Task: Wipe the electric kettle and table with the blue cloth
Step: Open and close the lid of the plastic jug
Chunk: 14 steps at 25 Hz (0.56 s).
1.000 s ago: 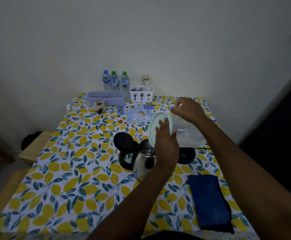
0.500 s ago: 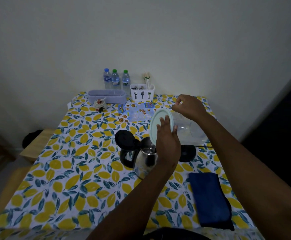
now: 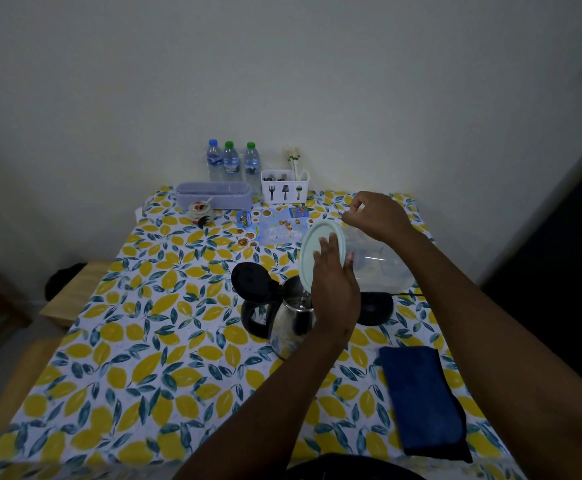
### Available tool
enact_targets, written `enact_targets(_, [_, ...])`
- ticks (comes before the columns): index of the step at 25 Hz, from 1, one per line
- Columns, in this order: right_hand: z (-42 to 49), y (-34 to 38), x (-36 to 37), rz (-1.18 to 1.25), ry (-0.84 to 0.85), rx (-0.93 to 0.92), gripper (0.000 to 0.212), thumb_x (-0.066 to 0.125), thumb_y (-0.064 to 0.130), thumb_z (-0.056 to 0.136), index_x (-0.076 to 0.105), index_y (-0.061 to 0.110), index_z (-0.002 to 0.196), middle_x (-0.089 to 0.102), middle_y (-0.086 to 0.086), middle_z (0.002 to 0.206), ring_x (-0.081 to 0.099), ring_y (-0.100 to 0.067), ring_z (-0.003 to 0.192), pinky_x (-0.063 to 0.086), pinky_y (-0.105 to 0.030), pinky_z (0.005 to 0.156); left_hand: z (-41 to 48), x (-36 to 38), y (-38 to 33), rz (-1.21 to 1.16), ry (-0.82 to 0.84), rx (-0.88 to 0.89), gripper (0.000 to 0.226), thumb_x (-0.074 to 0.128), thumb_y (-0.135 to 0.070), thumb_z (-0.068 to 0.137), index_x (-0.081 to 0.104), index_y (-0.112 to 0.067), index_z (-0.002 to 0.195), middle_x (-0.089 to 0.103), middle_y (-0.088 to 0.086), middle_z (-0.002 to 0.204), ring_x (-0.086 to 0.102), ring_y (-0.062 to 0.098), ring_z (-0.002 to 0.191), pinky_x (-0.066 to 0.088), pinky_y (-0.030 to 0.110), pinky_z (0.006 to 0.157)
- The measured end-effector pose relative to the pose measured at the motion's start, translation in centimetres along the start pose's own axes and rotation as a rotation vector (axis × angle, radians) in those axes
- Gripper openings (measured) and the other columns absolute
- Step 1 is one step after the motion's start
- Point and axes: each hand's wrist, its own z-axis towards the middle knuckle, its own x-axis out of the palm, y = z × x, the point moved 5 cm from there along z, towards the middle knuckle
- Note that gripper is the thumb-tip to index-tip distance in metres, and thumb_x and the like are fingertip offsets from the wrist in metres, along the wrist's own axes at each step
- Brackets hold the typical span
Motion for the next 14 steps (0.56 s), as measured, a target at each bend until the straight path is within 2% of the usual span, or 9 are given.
enact_targets(6, [0.14,0.36,0.02,-0.046,-0.004,-0.016,0.021,0.063,0.040,0.068,0.059,0.021,0.075,0.065,-0.001,0.081,0.054,-0.018,0.069,0.032,-0.025,0.051,0.08,-0.44,-0.21,0.002,0.002,0.005,0.089,0.013,-0.066,0.079,0.031,-0.011,0.147,0.037,0.008,0.154,0.030,0.025,0.145,0.032,0.042,0.117])
enact_targets(14, [0.29,0.31,0.23,-0.055,-0.022,-0.003,0.023,0.062,0.041,0.066,0.060,0.020,0.074,0.066,-0.002,0.078,0.052,-0.015,0.062,0.033,-0.026,0.050,-0.08,-0.92,-0.65,-0.015,-0.004,0.011,0.091,0.013,-0.067,0.079,0.032,-0.009,0.146,0.038,0.010,0.153,0.032,0.026,0.144,0.031,0.044,0.117])
